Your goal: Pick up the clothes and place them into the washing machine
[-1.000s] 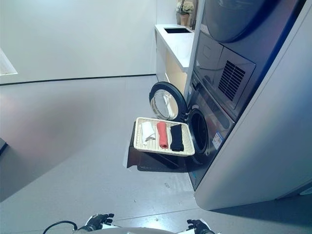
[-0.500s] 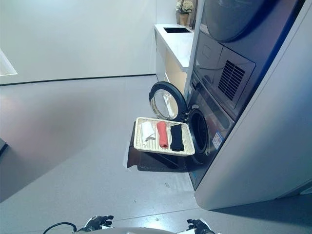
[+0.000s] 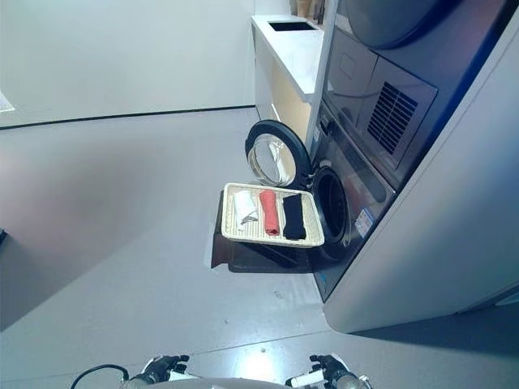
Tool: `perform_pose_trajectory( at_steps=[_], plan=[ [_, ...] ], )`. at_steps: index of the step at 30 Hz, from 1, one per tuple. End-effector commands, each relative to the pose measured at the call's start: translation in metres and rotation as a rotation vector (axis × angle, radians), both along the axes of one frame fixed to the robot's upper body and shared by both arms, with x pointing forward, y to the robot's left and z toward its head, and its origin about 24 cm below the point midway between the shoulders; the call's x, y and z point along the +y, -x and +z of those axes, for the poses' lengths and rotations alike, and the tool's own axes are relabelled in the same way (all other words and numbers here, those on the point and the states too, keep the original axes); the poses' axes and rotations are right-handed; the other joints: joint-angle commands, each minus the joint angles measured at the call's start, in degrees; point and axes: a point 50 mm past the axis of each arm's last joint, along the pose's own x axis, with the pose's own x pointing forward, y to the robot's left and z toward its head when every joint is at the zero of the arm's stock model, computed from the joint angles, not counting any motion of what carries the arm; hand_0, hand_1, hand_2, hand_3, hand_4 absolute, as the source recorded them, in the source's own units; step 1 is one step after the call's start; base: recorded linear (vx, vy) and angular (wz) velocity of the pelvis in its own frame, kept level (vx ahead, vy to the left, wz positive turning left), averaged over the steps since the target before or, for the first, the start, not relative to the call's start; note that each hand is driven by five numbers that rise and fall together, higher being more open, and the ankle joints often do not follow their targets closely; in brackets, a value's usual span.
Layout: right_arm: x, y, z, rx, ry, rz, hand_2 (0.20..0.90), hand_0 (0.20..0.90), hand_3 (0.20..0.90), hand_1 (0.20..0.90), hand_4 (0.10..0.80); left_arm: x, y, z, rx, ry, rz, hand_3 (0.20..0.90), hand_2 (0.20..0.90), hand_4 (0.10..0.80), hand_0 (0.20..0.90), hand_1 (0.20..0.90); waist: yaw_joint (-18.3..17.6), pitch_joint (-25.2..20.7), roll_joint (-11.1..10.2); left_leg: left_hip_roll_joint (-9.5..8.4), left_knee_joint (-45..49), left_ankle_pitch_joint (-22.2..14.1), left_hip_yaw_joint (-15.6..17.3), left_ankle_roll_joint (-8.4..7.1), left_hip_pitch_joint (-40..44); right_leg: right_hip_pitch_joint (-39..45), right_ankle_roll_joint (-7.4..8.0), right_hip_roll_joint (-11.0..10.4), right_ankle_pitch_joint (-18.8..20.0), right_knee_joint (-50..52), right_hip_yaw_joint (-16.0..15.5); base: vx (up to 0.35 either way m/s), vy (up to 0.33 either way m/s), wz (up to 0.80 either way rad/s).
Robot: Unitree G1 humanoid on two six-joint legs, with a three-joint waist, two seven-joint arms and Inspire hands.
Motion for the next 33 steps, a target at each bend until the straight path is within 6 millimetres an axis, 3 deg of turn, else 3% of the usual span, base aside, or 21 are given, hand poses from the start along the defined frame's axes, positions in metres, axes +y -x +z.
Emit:
perform_pose_trajectory(
  at_steps=[1, 3, 6, 9, 11, 15, 16, 18, 22, 23, 28, 31, 32, 33],
  plan=[
    [-0.002, -0.021, 0.005, -0.039, 0.023, 0.064, 0.900, 0.900, 0.900, 0.900, 0.800, 0.009, -0.033, 0.010, -0.083, -0.029, -0.015, 0.900, 0.900, 0.800, 0.900, 0.900, -1.0, 1.8, -1.1, -3.62, 6.3, -5.4, -2.7, 0.22, -1.0, -1.0, 3.31, -2.4, 4.2, 13.7, 3.0, 0.138, 0.124, 0.09],
    [-0.002, -0.021, 0.006, -0.046, 0.017, 0.046, 0.900, 0.900, 0.900, 0.900, 0.800, 0.014, -0.033, 0.010, -0.084, -0.040, 0.003, 0.900, 0.900, 0.800, 0.900, 0.900, -1.7, 2.4, -0.7, -3.40, 6.4, -6.1, -3.4, 0.51, 0.2, -3.9, 2.92, -1.8, 5.2, 18.3, 3.0, 0.153, 0.097, 0.12],
    [-0.007, -0.015, 0.005, -0.035, 0.016, -0.007, 0.900, 0.900, 0.900, 0.900, 0.800, 0.019, -0.026, 0.010, -0.061, -0.062, 0.014, 0.900, 0.900, 0.800, 0.900, 0.900, -2.8, 2.8, -0.2, -2.98, 5.5, -7.1, -4.6, 0.07, 3.0, -8.2, 2.08, -1.3, 4.6, 15.0, 1.2, 0.233, 0.019, 0.10],
    [-0.011, -0.014, 0.005, -0.035, 0.032, -0.032, 0.900, 0.900, 0.900, 0.900, 0.800, 0.019, -0.026, 0.009, -0.059, -0.063, 0.023, 0.900, 0.900, 0.800, 0.900, 0.900, -4.6, 3.5, -0.9, -3.25, 4.9, -8.8, -6.8, -0.98, 6.9, -12.2, 3.77, -2.9, 9.6, 4.8, 0.8, 0.326, -0.100, 0.21],
    [-0.011, -0.014, 0.005, -0.034, 0.038, -0.030, 0.900, 0.900, 0.900, 0.900, 0.800, 0.017, -0.029, 0.010, -0.075, -0.059, 0.024, 0.900, 0.900, 0.800, 0.900, 0.900, -5.9, 4.4, -0.4, -1.80, 4.1, -10.5, -8.1, -1.97, 10.4, -14.4, 5.43, -3.3, 13.8, -2.6, 0.0, 0.379, -0.125, 0.34],
    [-0.007, -0.008, 0.003, -0.014, 0.032, -0.021, 0.900, 0.900, 0.900, 0.900, 0.800, 0.011, -0.028, 0.008, -0.077, -0.048, 0.018, 0.900, 0.900, 0.800, 0.900, 0.900, -6.9, 3.8, -0.5, 0.33, 1.6, -11.5, -8.4, -3.37, 15.7, -16.7, 6.63, -2.5, 17.5, -7.6, -6.4, 0.316, -0.138, 0.21],
    [-0.007, -0.005, 0.002, -0.005, 0.031, -0.022, 0.900, 0.900, 0.900, 0.900, 0.800, 0.010, -0.027, 0.008, -0.076, -0.044, 0.012, 0.900, 0.900, 0.800, 0.900, 0.900, -7.4, 3.3, -0.6, 0.98, 1.4, -11.8, -8.6, -3.74, 16.6, -16.5, 6.24, -2.0, 17.5, -7.0, -5.9, 0.349, -0.184, 0.25],
    [-0.010, 0.004, 0.000, 0.018, 0.034, -0.035, 0.900, 0.900, 0.900, 0.900, 0.800, 0.007, -0.026, 0.007, -0.073, -0.037, 0.005, 0.900, 0.900, 0.800, 0.900, 0.900, -8.5, 1.8, -0.3, 3.02, 2.3, -12.2, -10.1, -4.45, 17.8, -16.2, 5.02, 0.2, 17.4, -6.5, -1.9, 0.403, -0.234, 0.60],
    [-0.013, 0.008, 0.000, 0.028, 0.038, -0.041, 0.900, 0.900, 0.900, 0.900, 0.800, -0.001, -0.028, 0.006, -0.085, -0.012, 0.015, 0.900, 0.900, 0.800, 0.900, 0.900, -8.2, 0.8, 0.7, 4.95, 6.5, -7.9, -10.6, -6.19, 16.2, -14.7, 3.74, 2.1, 17.3, -6.2, -1.7, 0.267, -0.192, 0.39],
    [-0.015, 0.005, 0.002, 0.008, 0.035, -0.053, 0.900, 0.900, 0.900, 0.900, 0.800, -0.004, -0.033, 0.007, -0.099, -0.003, -0.004, 0.900, 0.900, 0.800, 0.900, 0.900, -8.4, 0.5, 0.8, 5.33, 13.5, -2.6, -10.5, -8.09, 13.3, -12.7, 2.32, 3.3, 16.1, -6.7, -1.7, 0.279, -0.214, -0.07],
    [-0.020, -0.015, 0.008, -0.059, 0.042, -0.041, 0.900, 0.900, 0.900, 0.900, 0.800, -0.015, -0.059, 0.016, -0.193, 0.013, -0.040, 0.900, 0.900, 0.800, 0.900, 0.900, -7.6, 1.7, -1.0, 3.11, 31.0, 8.0, -10.5, -11.38, 6.4, -6.0, -0.91, 4.1, 11.9, -8.9, 0.2, 0.244, -0.222, -0.13],
    [-0.021, -0.020, 0.010, -0.071, 0.046, -0.032, 0.900, 0.900, 0.900, 0.900, 0.800, -0.017, -0.064, 0.018, -0.223, 0.026, -0.050, 0.900, 0.900, 0.800, 0.900, 0.900, -6.3, 2.7, -2.0, 2.54, 37.2, 11.4, -9.7, -11.29, 3.9, -3.3, -2.25, 4.3, 10.5, -8.9, 1.4, 0.215, -0.170, -0.14],
    [-0.021, -0.021, 0.010, -0.072, 0.051, -0.025, 0.900, 0.900, 0.900, 0.900, 0.800, -0.018, -0.063, 0.018, -0.221, 0.024, -0.053, 0.900, 0.900, 0.800, 0.900, 0.900, -5.8, 3.0, -1.5, 4.18, 38.3, 11.3, -8.1, -10.97, 2.9, -2.2, -2.62, 4.9, 9.7, -8.9, 1.6, 0.207, -0.125, -0.08],
    [-0.021, -0.022, 0.010, -0.074, 0.055, -0.027, 0.900, 0.900, 0.900, 0.900, 0.800, -0.017, -0.061, 0.017, -0.215, 0.016, -0.051, 0.900, 0.900, 0.800, 0.900, 0.900, -5.8, 3.1, -2.3, 5.69, 36.5, 11.3, -5.9, -10.18, 0.2, -1.4, -2.77, 4.0, 9.0, -8.9, 1.6, 0.214, -0.106, -0.06]
  ],
)
